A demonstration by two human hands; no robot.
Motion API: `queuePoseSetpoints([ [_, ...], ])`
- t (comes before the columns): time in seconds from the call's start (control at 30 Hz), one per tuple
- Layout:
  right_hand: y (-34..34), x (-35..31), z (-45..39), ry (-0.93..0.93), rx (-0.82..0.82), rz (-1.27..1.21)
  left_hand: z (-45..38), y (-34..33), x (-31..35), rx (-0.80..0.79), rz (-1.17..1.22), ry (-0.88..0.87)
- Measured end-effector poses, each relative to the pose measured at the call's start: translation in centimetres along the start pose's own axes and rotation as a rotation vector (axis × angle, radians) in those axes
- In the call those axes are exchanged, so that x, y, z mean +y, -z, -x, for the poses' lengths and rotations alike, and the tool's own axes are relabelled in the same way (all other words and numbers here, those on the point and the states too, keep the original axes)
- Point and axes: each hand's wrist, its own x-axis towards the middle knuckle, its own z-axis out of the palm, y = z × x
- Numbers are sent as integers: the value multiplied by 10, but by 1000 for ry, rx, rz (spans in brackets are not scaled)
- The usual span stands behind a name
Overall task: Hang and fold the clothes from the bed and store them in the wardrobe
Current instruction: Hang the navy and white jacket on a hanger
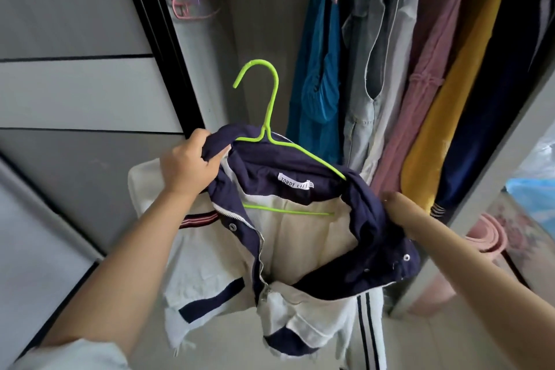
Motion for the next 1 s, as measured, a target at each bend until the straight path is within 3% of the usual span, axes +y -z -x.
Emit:
queuePoseSetpoints([
  [0.07,-3,-3,7,108,72,80,1,-1,-2,10,-17,-4],
  [0.1,0,-3,8,254,96,106,0,-2,-2,12,-15,0],
  [0.17,9,-5,6,429,-44,106,-3,1,1,13,7,26],
  [0.23,21,-13,7,480,-164,120,-7,4,6,14,45,54],
  [0.3,25,-19,8,510,-165,74,-8,7,11,5,77,75],
  [0.43,20,-30,12,451,-11,-54,-9,9,23,-18,71,88],
  [0.57,21,-62,17,384,51,70,1,1,33,-80,39,38],
  [0.7,23,-93,23,445,129,166,12,-6,46,-140,71,33],
  [0.87,41,-93,14,432,134,211,11,-8,49,-171,97,31],
  [1.0,63,-72,-4,375,251,126,5,-6,37,-203,113,180],
])
